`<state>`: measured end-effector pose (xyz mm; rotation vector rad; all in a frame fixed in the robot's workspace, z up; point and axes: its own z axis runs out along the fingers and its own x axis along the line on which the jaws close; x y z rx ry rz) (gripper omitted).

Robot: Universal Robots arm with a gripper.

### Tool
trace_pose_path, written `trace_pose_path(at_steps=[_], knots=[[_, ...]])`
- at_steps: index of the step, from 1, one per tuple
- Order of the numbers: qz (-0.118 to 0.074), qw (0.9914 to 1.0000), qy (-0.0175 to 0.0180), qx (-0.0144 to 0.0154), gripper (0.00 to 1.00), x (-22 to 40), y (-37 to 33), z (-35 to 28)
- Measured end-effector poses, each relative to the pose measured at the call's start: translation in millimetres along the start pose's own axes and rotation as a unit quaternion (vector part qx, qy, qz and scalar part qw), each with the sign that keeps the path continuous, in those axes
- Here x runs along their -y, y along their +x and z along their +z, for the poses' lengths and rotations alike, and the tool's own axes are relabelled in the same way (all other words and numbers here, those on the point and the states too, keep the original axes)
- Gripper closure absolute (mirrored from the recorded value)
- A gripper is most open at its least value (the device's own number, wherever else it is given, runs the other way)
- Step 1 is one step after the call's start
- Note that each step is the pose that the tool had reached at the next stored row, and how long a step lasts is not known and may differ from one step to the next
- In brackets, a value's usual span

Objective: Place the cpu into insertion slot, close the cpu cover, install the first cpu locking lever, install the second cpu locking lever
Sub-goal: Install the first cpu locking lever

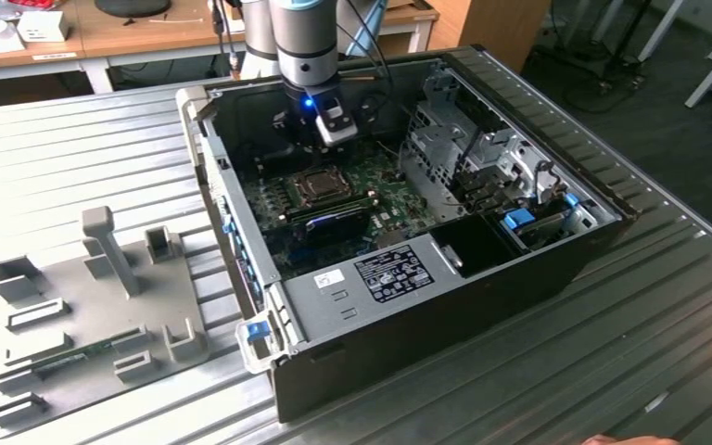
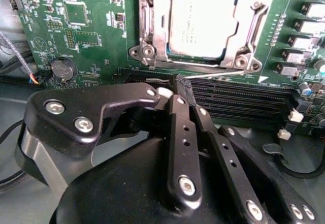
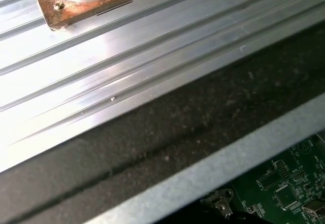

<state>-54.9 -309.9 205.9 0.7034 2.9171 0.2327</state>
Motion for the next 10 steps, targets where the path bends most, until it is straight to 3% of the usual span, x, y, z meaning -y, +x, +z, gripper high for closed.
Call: trace_pose_path(at_steps=[10], knots=[[0.005, 0.99998, -0.0023, 0.0006, 0.89, 0.6, 1.3, -0.2]])
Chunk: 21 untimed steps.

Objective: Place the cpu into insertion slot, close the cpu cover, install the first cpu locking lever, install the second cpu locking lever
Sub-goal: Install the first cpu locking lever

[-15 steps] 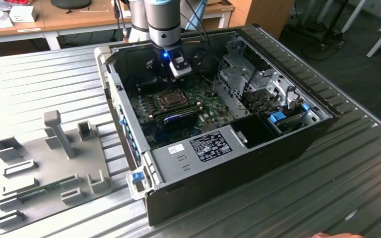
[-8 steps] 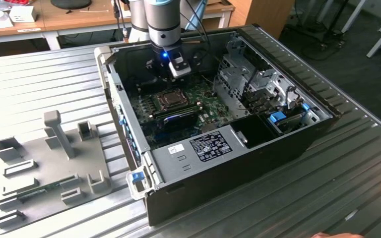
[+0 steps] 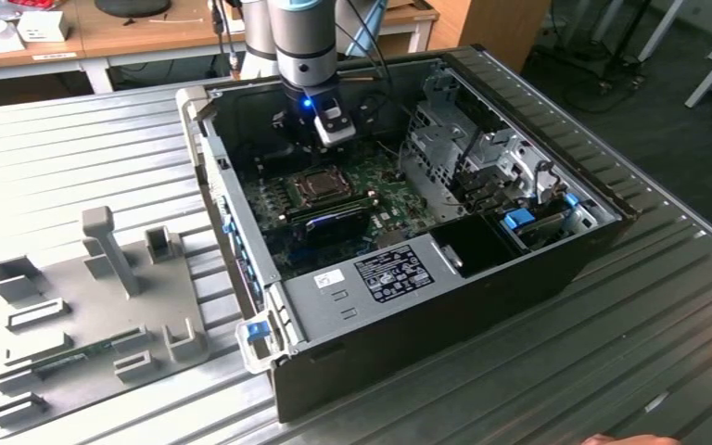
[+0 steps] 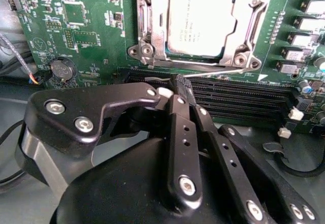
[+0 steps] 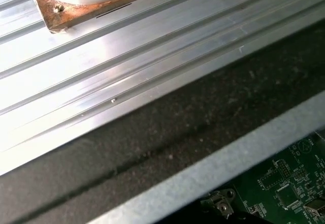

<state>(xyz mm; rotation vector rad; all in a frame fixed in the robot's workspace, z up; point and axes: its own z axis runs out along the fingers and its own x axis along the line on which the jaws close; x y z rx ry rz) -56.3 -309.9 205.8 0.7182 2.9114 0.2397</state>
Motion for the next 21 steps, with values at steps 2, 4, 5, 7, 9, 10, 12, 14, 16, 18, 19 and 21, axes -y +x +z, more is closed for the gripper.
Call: trace_pose_path(at_steps=[2, 4, 5, 7, 9, 10, 12, 14, 16, 18, 19, 21], knots=[[0.0, 1.0, -0.0002, 0.0003, 0.89, 0.3, 0.0, 0.4], [0.001, 1.0, 0.0, 0.0005, 0.89, 0.9, -0.2, 1.0], [0.001, 1.0, -0.0001, 0.0006, 0.89, 1.3, -0.3, 1.5], [0.001, 1.0, -0.0001, 0.0008, 0.89, 1.9, -0.4, 2.4], [0.002, 1.0, -0.0001, 0.0009, 0.89, 2.4, -0.6, 3.2], [0.002, 1.0, -0.0001, 0.001, 0.89, 2.5, -0.6, 3.5], [0.002, 1.0, -0.0001, 0.001, 0.89, 2.6, -0.6, 3.7], [0.002, 1.0, -0.0001, 0.001, 0.89, 2.6, -0.6, 3.7], [0.002, 1.0, -0.0004, 0.001, 0.89, 2.6, -0.5, 3.8], [0.002, 1.0, -0.0014, 0.0005, 0.89, 2.7, -0.3, 3.7], [0.002, 1.0, -0.002, 0.0004, 0.89, 2.8, -0.1, 3.7], [0.002, 0.99999, -0.0025, 0.0001, 0.89, 3.1, 0.6, 3.6]])
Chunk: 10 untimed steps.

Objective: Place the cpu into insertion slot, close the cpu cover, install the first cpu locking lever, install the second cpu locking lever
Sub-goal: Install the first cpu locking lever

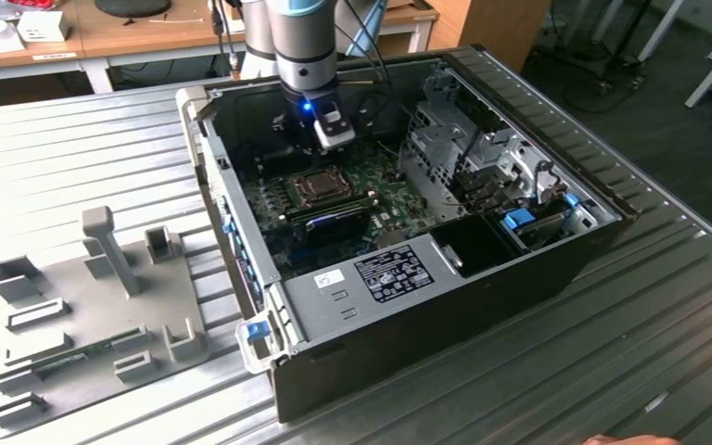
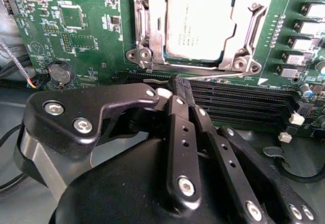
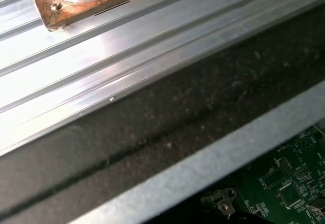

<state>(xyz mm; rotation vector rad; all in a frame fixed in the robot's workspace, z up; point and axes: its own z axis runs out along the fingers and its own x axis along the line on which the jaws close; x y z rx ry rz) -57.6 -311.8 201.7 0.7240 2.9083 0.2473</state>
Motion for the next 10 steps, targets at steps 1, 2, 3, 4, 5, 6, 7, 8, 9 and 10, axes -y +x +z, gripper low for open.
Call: trace_pose_path(at_steps=[1, 2, 3, 4, 5, 6, 7, 8, 9, 10], knots=[[0.0, 1.0, -0.0003, -0.0001, 0.89, 0.2, 0.4, -0.1], [0.0, 1.0, -0.0006, -0.0001, 0.89, 0.4, 0.8, -0.1], [0.0, 1.0, -0.0008, -0.0002, 0.89, 0.6, 1.3, -0.2], [0.0, 1.0, -0.001, -0.0002, 0.89, 0.8, 1.8, -0.3], [0.0, 1.0, -0.0012, -0.0002, 0.89, 1.0, 2.1, -0.4], [0.0, 1.0, -0.0013, -0.0001, 0.89, 1.1, 2.3, -0.4], [0.0, 1.0, -0.0015, 0.0, 0.89, 1.1, 2.3, -0.5], [0.0, 1.0, -0.0016, 0.0001, 0.89, 1.1, 2.3, -0.4], [0.0, 1.0, -0.0017, 0.0003, 0.89, 1.2, 2.4, -0.4], [0.0, 1.0, -0.0018, 0.0006, 0.89, 1.2, 2.4, -0.3]])
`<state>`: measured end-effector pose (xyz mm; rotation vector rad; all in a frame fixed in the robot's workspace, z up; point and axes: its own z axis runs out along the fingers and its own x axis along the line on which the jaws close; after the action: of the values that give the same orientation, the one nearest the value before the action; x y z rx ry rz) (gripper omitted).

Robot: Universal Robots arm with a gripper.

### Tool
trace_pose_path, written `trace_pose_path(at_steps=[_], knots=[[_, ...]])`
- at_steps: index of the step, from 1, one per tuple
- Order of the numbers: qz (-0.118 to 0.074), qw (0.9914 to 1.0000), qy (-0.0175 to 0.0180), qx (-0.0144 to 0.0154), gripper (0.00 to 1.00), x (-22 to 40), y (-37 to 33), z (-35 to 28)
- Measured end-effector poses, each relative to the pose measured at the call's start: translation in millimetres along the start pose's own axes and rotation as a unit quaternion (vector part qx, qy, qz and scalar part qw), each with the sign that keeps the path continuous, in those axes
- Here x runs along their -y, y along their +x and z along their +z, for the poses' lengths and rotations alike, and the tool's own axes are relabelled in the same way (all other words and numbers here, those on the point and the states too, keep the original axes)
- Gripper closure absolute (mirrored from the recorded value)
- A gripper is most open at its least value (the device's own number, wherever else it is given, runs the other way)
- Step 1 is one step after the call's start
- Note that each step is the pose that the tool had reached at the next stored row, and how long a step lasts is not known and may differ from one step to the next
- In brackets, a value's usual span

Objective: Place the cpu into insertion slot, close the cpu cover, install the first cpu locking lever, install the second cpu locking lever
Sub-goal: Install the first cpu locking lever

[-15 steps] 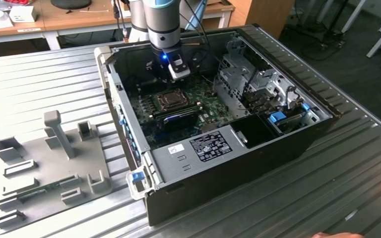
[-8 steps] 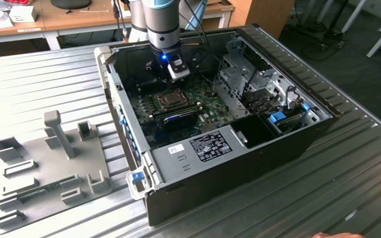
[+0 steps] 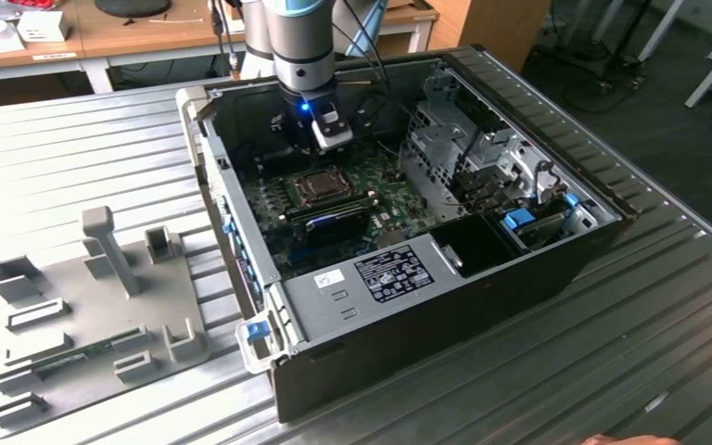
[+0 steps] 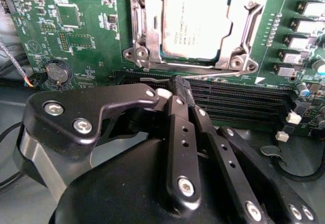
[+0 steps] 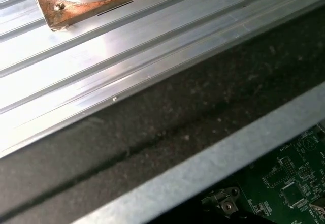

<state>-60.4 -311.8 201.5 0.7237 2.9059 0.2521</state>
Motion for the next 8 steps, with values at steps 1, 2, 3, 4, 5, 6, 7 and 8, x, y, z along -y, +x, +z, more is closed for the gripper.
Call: trace_pose_path(at_steps=[1, 2, 3, 4, 5, 6, 7, 8], knots=[[0.0, 1.0, -0.0001, 0.0002, 0.89, 0.1, 0.0, 0.2], [0.0, 1.0, -0.0002, 0.0003, 0.89, 0.1, 0.0, 0.4], [0.0, 1.0, -0.0003, 0.0005, 0.89, 0.1, 0.0, 0.7], [0.0, 1.0, -0.0003, 0.0007, 0.89, 0.2, 0.1, 0.9], [0.0, 1.0, -0.0005, 0.0009, 0.89, 0.2, 0.1, 1.2], [0.0, 1.0, -0.0006, 0.0012, 0.89, 0.3, 0.1, 1.5], [0.0, 1.0, -0.0007, 0.0014, 0.89, 0.4, 0.2, 1.9], [0.0, 1.0, -0.0009, 0.0017, 0.89, 0.5, 0.2, 2.2]])
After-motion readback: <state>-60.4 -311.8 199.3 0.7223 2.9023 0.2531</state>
